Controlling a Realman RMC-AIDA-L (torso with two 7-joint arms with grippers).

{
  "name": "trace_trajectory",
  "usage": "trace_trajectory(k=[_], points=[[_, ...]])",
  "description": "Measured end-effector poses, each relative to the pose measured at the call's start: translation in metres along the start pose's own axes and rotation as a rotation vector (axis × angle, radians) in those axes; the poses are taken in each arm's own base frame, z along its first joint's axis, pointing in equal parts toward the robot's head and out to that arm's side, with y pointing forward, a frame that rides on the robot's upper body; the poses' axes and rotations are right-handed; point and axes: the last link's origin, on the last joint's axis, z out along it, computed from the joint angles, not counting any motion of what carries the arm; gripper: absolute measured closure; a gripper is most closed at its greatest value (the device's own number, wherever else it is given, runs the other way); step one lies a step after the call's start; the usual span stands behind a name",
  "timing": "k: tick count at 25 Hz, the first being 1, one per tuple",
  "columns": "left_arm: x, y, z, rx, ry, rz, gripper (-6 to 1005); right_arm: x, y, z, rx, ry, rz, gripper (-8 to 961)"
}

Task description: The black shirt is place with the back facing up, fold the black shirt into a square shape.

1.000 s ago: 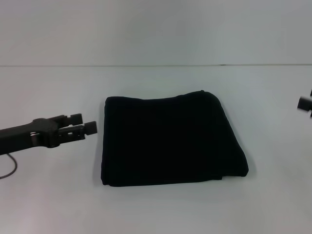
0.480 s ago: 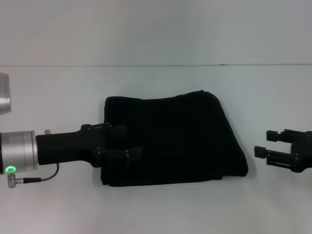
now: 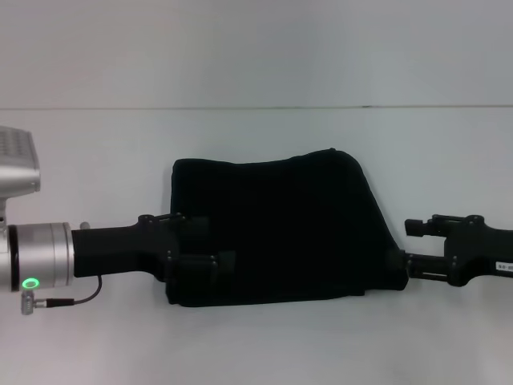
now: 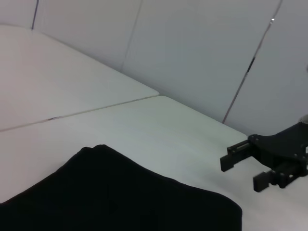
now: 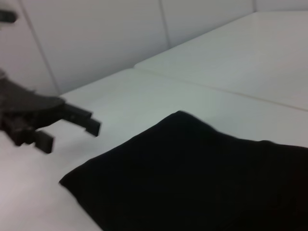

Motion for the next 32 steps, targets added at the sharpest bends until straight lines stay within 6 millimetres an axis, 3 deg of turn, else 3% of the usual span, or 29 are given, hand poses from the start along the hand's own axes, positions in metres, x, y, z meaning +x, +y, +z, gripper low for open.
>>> trace_trajectory(k=[8,13,18,23,29,32], points=[[-0.005,-0.002,0.003,0.028,-0.004,-0.015,66,-0.007,0.002,0.0,-0.009,-0.058,-0.022,175],[-0.006,-0.003,0.001,0.038,0.012,-0.024,66,0.0,0.01,0.004,-0.053,-0.034,-0.156,123],[-0.012,-0.002,0.005,0.055,0.007,-0.029,66,0.006,0.014,0.008,-0.064,-0.037,-0.191,13],[-0.013,-0.006,0.006,0.092,0.014,-0.024,66,0.008,0.015,0.007,-0.065,-0.034,-0.188,11],[-0.02,0.004,0.01,0.072,0.047,0.181,66,0.008,0.015,0.007,-0.064,-0.033,-0.188,8],[-0.022,0.009,0.011,0.046,0.052,0.203,66,0.009,0.015,0.007,-0.068,-0.034,-0.185,9]])
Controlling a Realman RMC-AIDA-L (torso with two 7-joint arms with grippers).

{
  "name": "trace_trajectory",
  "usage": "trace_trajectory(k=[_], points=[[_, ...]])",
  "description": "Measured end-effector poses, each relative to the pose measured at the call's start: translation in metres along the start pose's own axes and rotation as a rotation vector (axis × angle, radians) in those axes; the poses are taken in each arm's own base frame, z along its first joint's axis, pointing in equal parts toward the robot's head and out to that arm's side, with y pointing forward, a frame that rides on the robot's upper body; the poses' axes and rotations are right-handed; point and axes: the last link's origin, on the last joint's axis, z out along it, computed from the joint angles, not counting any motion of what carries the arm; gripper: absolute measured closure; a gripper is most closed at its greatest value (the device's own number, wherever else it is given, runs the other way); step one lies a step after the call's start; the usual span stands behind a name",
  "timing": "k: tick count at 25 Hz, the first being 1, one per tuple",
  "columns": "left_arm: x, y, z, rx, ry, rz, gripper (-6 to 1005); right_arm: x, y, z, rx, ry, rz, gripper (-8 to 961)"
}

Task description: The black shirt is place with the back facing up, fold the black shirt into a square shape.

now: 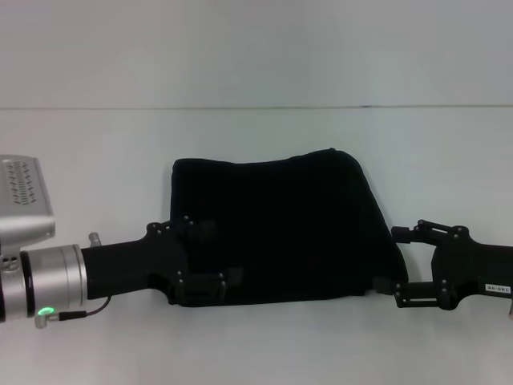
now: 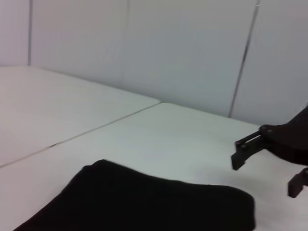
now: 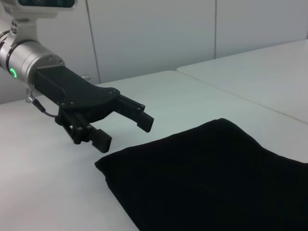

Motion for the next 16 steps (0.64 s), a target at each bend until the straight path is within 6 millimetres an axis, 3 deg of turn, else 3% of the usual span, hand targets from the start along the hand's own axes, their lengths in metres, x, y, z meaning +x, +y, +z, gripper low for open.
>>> trace_trajectory(k=[16], points=[[0.0025,0.0013,-0.0017,-0.023,0.005,0.015,66,-0.0012,0.001,0.0015,-0.008,-0.009,-0.013,9]])
